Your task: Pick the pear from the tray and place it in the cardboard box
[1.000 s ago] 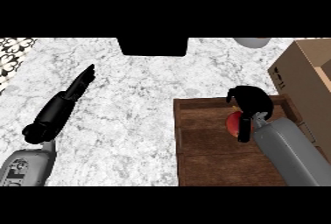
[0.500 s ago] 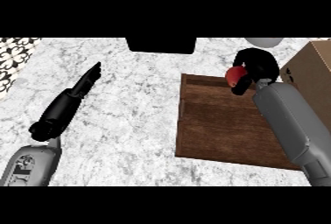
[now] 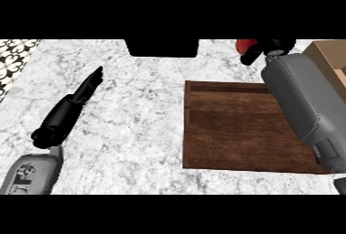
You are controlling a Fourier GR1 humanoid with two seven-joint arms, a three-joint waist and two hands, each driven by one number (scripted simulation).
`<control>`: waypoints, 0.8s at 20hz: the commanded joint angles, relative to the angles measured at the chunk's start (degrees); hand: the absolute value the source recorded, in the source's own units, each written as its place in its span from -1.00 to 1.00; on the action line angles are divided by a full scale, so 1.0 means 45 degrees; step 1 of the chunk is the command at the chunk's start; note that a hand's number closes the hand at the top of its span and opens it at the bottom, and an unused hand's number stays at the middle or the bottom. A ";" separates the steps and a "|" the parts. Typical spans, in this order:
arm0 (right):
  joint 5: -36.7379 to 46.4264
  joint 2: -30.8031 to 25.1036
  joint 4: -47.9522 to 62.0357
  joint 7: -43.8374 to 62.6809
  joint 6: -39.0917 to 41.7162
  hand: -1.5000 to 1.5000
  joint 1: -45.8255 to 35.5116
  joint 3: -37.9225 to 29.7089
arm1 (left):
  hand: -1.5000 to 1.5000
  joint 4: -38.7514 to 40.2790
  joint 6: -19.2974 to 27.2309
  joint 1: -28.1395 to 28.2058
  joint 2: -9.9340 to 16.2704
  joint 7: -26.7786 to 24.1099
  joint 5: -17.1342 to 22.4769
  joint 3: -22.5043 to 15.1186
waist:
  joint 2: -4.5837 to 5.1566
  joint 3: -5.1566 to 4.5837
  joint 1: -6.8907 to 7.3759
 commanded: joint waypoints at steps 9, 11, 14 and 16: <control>0.0535 -0.2034 0.0006 0.3129 -0.2939 1.00 -0.0205 -0.2361 | 0.00 -0.0199 0.0182 -0.0075 -0.0162 0.0268 -0.0177 0.0081 | -0.0052 0.0002 -0.0341; 0.0193 -0.2908 0.0097 0.2812 -0.2691 1.00 -0.0433 -0.2948 | 0.00 -0.0270 0.0054 0.0059 -0.0028 0.0385 -0.0041 0.0262 | -0.0057 0.0004 -0.0294; 0.0087 -0.3134 0.0556 0.2456 -0.3111 1.00 0.0276 -0.3350 | 0.00 0.0215 0.0266 -0.0235 -0.0365 0.0349 -0.0261 0.0132 | -0.0020 0.0004 -0.0268; 0.0006 -0.4016 0.1180 0.1831 -0.2519 1.00 -0.0032 -0.3628 | 0.00 -0.0310 -0.0248 0.0172 0.0050 0.0202 0.0064 0.0364 | -0.0014 0.0004 -0.0139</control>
